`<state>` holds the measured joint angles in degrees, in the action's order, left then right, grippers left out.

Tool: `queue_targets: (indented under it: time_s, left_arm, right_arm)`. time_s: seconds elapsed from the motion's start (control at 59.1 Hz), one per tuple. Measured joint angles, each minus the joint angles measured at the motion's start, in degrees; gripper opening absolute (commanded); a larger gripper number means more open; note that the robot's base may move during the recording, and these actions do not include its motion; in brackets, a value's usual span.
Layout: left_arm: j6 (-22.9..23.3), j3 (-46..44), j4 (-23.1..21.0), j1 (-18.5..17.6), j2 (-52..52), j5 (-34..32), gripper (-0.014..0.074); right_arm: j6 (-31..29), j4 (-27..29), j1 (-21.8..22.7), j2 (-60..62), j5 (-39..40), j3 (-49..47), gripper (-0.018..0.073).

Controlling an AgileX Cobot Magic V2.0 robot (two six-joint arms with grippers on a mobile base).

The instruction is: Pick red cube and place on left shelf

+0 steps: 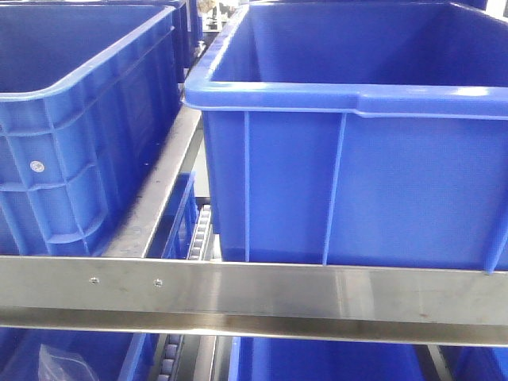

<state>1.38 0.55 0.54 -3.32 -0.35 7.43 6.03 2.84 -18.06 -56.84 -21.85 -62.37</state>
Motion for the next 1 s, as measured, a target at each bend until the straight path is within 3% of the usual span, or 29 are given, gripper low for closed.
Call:
queue_targets:
  time_s: [0.288,0.998]
  left_arm:
    - [0.0,0.0,0.0,0.0,0.0,0.0,0.0102]
    - [0.0,0.0,0.0,0.0,0.0,0.0,0.0102]
  right_arm:
    - [0.0,0.1,0.0,7.7,-1.1,1.4,0.0054]
    - [0.0,-2.2,1.4,10.1,-2.4,4.5,0.0054]
